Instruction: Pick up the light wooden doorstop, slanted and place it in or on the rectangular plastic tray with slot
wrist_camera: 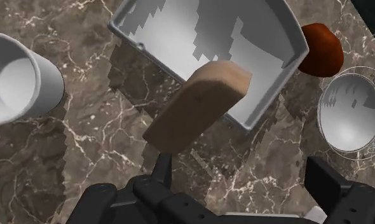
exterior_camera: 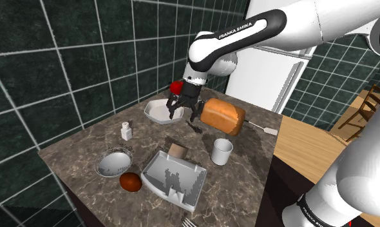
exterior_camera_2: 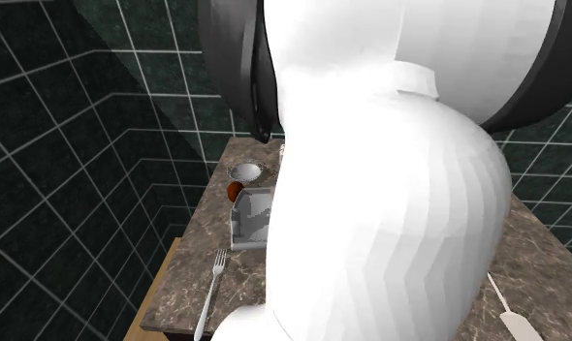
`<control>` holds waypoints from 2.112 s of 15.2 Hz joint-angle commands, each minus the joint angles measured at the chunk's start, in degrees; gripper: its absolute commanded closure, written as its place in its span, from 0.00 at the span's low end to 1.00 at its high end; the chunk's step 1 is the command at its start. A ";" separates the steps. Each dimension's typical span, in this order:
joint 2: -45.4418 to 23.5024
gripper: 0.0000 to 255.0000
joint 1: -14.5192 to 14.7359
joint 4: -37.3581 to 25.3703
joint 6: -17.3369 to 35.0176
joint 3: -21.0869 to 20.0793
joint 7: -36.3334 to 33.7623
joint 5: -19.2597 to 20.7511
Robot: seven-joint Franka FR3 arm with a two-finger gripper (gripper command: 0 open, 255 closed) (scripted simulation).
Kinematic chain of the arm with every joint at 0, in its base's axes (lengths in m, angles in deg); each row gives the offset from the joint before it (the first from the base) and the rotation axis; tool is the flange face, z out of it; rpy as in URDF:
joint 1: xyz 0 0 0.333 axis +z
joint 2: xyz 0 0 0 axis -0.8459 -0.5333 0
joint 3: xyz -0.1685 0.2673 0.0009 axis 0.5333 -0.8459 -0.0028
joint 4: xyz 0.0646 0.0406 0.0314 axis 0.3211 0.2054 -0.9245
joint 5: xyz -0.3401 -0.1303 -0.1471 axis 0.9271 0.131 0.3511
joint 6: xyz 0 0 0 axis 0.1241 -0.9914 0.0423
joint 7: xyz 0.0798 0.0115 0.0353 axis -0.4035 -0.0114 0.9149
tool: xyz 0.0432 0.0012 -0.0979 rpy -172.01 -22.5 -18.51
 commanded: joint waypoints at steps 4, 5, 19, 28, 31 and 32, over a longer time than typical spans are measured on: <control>-8.22 0.00 -3.84 0.23 -1.54 1.38 2.70 -12.73; -9.89 0.00 -4.64 0.39 -1.88 1.47 3.23 -15.17; -19.16 0.00 -5.98 2.40 1.51 -0.39 6.47 -26.81; -19.16 1.00 -5.99 2.40 1.50 -0.39 6.47 -26.80; -19.16 1.00 -5.99 2.39 1.49 -0.38 6.47 -26.80; -19.16 1.00 -5.99 2.39 1.49 -0.38 6.47 -26.80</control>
